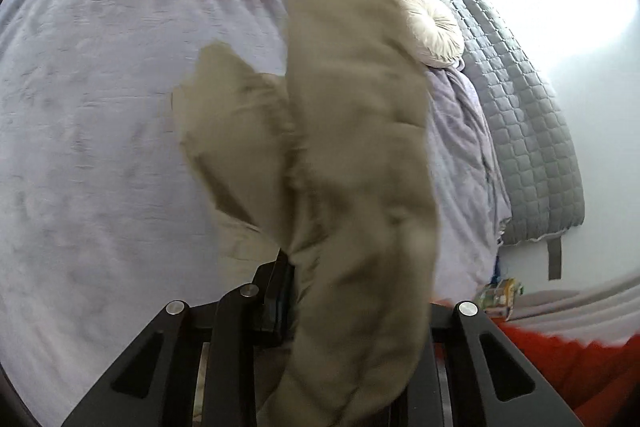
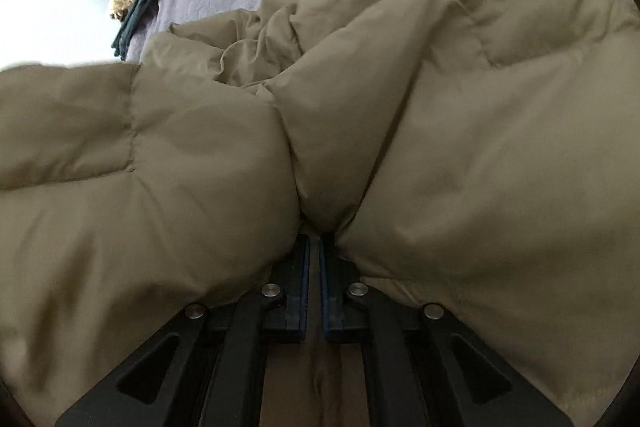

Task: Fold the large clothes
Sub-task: 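Grasp the jacket edge with the right tool while the left tool lifts the sleeve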

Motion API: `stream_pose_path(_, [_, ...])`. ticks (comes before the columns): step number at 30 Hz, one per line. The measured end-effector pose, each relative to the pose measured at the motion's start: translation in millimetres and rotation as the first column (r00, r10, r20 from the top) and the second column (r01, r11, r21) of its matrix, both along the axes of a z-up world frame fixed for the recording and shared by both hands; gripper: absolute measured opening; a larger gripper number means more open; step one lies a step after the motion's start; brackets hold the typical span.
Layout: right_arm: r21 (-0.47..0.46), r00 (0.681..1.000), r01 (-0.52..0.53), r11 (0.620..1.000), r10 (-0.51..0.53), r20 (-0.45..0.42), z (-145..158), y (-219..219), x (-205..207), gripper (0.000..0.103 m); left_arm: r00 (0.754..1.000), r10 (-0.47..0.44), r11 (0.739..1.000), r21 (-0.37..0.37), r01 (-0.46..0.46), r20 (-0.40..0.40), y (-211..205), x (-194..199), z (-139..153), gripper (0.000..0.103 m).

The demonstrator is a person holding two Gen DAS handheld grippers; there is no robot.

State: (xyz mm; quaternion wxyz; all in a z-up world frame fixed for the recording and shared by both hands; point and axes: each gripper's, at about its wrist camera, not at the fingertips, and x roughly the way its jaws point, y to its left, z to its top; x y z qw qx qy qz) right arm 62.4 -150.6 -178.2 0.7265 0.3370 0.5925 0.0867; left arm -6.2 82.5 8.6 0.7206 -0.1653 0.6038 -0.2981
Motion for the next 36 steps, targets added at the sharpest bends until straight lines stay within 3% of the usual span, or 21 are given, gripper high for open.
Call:
stream_pose_path(6, [0.156, 0.998, 0.065, 0.986, -0.060, -0.037, -16.7, -26.9, -1.9, 0.001, 0.999, -0.040, 0.995, 0.091, 0.039, 0.001, -95.9, 5.2, 12.5, 0.026])
stream_pose_path(10, [0.215, 0.996, 0.092, 0.972, -0.089, -0.022, 2.1, -61.8, -12.2, 0.001, 0.999, -0.040, 0.993, 0.110, 0.042, -0.014, -120.2, 11.4, 12.1, 0.026])
stream_pose_path(15, [0.152, 0.986, 0.153, 0.977, -0.161, 0.039, 39.4, -128.9, -52.7, 0.005, 0.997, -0.055, 0.983, 0.170, 0.062, -0.048, -165.1, 14.9, -0.5, 0.026])
stream_pose_path(18, [0.126, 0.971, 0.230, 0.965, -0.235, 0.032, 45.3, -167.0, -85.2, 0.005, 0.992, -0.112, 0.974, 0.193, 0.121, -0.059, -199.4, 11.8, -11.8, 0.027])
stream_pose_path(20, [0.119, 0.960, 0.276, 0.954, -0.280, 0.019, 44.1, -186.5, -109.2, 0.005, 0.982, -0.173, 0.963, 0.198, 0.184, -0.074, -223.5, 10.8, -24.3, 0.027])
stream_pose_path(26, [0.100, 0.946, 0.321, 0.942, -0.323, 0.001, 46.7, -213.8, -172.4, 0.007, 0.901, -0.388, 0.900, 0.131, 0.416, -0.192, -286.4, 9.8, -79.9, 0.028])
stream_pose_path(27, [0.091, 0.948, 0.316, 0.944, -0.318, 0.005, 49.6, -213.5, -179.9, 0.020, 0.885, -0.416, 0.890, 0.107, 0.444, -0.212, -295.3, 12.0, -87.4, 0.035])
stream_pose_path(28, [0.079, 0.950, 0.309, 0.948, -0.311, 0.012, 53.3, -213.3, -187.4, 0.033, 0.864, -0.442, 0.883, 0.051, 0.466, -0.241, -300.7, 14.7, -94.3, 0.054])
stream_pose_path(29, [0.070, 0.951, 0.305, 0.950, -0.307, 0.021, 57.4, -210.5, -192.7, 0.066, 0.851, -0.453, 0.882, 0.005, 0.471, -0.263, -307.7, 13.7, -96.9, 0.062])
stream_pose_path(30, [0.069, 0.952, 0.299, 0.952, -0.302, 0.046, 63.7, -207.5, -199.6, 0.081, 0.839, -0.457, 0.884, -0.048, 0.465, -0.296, -314.1, 15.3, -100.0, 0.066])
stream_pose_path(36, [0.117, 0.964, 0.210, 0.971, -0.226, 0.143, 91.6, -190.5, -227.9, 0.081, 0.812, -0.479, 0.872, -0.072, 0.485, -0.333, -328.1, 23.5, -112.6, 0.066])
